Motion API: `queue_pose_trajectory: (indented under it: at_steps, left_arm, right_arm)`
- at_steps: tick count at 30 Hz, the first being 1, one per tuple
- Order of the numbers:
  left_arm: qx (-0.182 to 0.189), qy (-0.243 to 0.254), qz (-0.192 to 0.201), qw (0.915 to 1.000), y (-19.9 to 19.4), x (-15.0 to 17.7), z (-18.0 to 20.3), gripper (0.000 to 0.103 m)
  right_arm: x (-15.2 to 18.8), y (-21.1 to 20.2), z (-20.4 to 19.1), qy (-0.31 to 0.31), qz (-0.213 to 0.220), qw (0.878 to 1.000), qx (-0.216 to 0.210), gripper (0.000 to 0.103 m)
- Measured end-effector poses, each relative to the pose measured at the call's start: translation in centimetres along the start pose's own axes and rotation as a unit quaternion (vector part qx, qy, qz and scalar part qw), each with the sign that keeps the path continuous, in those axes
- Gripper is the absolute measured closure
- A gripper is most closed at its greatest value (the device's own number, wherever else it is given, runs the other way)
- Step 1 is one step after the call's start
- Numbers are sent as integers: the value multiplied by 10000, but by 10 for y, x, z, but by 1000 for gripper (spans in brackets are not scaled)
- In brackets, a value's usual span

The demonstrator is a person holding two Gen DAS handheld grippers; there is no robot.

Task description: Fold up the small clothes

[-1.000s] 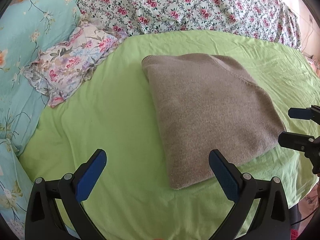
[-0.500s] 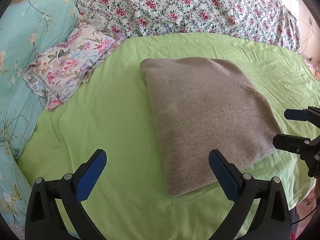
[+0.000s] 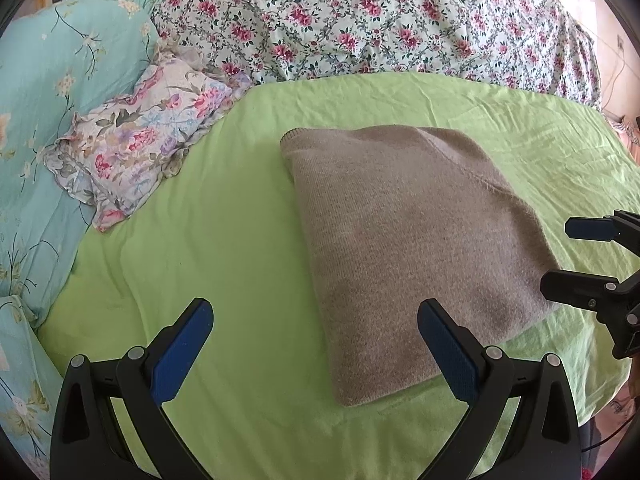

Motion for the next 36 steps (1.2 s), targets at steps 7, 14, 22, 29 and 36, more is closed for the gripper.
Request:
queue_pose_trajectory:
  at_steps: [7,14,22,29,36]
  left_arm:
    - [-17,-28,38,10000,0,-6,-1,1]
    - [-6,-59,9,10000,3,-9,-2,1]
    - [-55,-62,2,10000,5,-12,-2,1]
    - [-149,-89,-33,9998,8,-16,-1,1]
    - [-171,-81,30,9998,11,-23,-2,1]
  right_arm:
    - [-6,-1,3,-7,34,10000,7,3]
    - [-11,1,5,-24,18,10000,-18,3]
    - [-15,2,2,-41,29,10000,-14,3]
    - [-19,2,4,-8,72,10000,-23,3]
    - [-26,3,8,14,80,10000,-6,3]
Point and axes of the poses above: each gripper's, at about its wrist camera, not at the fingertips, and y roughly the way its jaws point, z to its right, x to its underside, the point moved 6 cm from there along y, roughly the way its jaws point, and after that the axes turned 1 degree about z, right-handed, at the moved point
